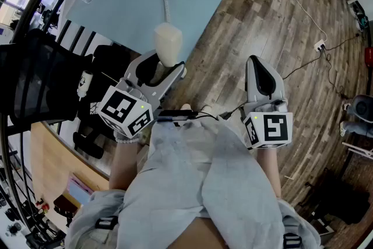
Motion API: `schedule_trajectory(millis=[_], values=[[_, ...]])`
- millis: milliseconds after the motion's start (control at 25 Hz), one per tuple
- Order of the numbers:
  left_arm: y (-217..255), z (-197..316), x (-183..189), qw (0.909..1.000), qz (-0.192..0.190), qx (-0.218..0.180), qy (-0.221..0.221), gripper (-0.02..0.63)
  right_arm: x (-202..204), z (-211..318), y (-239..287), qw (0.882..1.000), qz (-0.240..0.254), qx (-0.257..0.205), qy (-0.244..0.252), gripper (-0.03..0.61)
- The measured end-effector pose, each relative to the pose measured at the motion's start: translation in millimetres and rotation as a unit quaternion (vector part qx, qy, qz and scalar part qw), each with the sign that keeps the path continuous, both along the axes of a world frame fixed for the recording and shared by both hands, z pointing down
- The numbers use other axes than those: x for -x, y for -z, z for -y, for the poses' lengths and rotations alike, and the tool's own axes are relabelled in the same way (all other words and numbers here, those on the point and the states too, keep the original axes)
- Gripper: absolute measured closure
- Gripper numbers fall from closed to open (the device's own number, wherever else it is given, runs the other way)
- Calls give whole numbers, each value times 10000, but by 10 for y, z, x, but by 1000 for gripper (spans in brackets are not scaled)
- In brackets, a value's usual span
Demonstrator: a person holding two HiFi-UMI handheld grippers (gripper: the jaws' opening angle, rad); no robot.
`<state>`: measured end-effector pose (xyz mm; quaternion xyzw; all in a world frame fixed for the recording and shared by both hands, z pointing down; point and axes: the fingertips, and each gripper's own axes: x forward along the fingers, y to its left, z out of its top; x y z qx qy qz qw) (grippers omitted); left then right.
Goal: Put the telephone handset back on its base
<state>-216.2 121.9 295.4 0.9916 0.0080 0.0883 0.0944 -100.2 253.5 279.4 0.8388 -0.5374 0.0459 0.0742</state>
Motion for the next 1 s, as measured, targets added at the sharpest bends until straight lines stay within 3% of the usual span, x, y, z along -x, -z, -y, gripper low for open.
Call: schedule_trajectory(millis=[480,1000], values=[[-1,-50,-71,9999,70,-128,90,407,-68,-33,1,10000,5,-25,81,572],[22,-223,-168,9983,79,-183,554,407,-221,-188,6,9989,-181,-22,440,572]])
